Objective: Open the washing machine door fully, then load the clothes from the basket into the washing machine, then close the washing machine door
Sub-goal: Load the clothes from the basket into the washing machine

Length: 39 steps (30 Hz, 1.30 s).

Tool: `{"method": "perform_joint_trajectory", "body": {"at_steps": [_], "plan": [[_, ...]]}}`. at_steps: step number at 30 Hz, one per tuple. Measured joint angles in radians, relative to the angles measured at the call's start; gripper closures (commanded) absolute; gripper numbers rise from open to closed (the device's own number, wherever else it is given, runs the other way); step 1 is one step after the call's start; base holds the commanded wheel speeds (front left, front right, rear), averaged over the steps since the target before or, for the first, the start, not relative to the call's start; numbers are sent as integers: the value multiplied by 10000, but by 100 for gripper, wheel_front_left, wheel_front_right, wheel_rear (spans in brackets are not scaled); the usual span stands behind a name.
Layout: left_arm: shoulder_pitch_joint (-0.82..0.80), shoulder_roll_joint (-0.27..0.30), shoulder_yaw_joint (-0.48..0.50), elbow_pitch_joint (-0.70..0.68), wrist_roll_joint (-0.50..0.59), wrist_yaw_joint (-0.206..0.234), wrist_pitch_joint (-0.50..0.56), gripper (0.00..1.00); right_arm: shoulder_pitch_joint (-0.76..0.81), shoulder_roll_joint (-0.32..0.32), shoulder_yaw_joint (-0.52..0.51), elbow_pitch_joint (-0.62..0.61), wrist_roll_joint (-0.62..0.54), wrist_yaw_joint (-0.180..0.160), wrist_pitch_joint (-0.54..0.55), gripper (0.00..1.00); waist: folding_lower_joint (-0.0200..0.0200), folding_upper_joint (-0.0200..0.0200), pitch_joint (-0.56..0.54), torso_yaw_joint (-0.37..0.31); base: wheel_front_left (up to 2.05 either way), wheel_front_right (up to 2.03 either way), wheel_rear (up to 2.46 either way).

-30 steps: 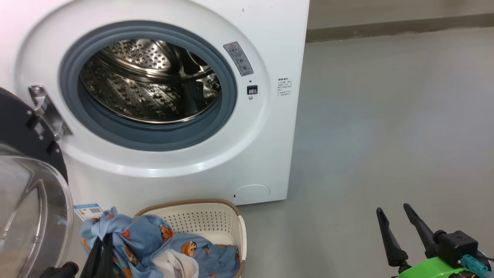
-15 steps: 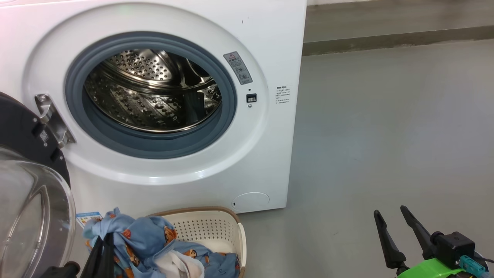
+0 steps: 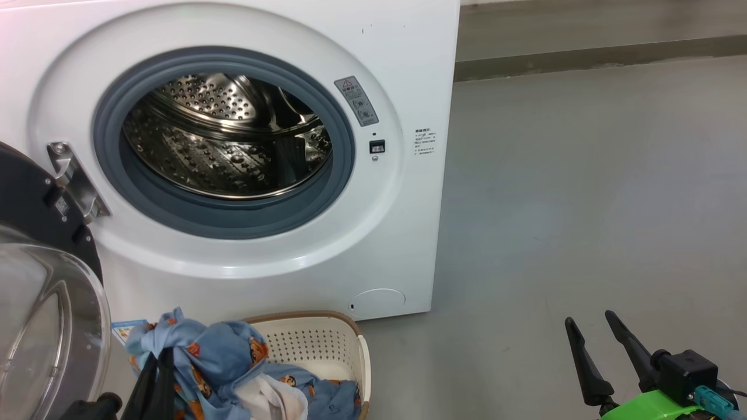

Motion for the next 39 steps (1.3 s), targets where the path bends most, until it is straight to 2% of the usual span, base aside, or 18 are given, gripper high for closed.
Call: {"method": "perform_joint_trajectory", "body": {"at_steps": [19,31,39], "plan": [[-129,73,-242,-48,-50,-100,15,100,-13,130,-21,-12,-2,0,0,0,0,0,300,-66,0,0,0],[-2316,-128,-345,1486,-316,-617,10,100,-248,500,207,-59,-21,0,0,0,0,0,716,-679,0,0,0],[-3873,-115,449,2345,-267,-723,0,100,-276,754,203,-192,-111,0,0,0,0,0,1218,-1398,0,0,0]]}}
